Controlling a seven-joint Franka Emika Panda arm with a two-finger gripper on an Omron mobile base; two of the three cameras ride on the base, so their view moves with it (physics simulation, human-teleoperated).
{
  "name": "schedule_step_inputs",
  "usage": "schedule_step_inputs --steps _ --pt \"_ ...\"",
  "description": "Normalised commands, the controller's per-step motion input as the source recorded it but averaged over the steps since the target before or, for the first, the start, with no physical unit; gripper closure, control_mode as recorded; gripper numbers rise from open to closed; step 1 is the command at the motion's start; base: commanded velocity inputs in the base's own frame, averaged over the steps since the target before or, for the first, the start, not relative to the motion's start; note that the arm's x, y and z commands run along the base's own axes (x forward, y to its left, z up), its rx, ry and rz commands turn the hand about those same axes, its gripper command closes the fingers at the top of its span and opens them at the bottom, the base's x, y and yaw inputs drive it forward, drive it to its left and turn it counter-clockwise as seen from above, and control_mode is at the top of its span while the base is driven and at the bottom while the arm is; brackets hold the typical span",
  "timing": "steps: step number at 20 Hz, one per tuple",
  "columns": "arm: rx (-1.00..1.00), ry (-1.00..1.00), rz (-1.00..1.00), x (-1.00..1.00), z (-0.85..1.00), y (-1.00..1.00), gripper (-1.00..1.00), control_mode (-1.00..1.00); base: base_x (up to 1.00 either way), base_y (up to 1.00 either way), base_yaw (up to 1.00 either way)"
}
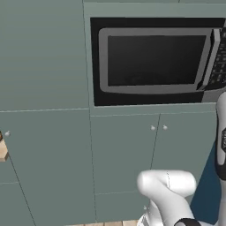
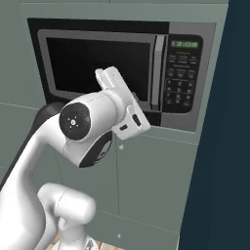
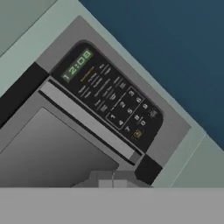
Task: Pick the eggplant from the counter and place it in the microwave. Then turn on the microwave.
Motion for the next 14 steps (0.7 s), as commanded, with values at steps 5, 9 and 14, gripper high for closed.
schedule_step_inputs --steps 5,9,14 --pt "0.13 -0.01 -0.07 -0.14 -0.06 -0.12 1.0 -1.0 0.0 0.0 0.0" --pt "0.15 -0.05 -0.03 -0.12 -0.1 -0.12 1.0 -1.0 0.0 0.0 0.0" --pt "0.15 -0.06 -0.02 -0.04 -0.15 -0.14 1.0 -1.0 0.0 0.0 0.0"
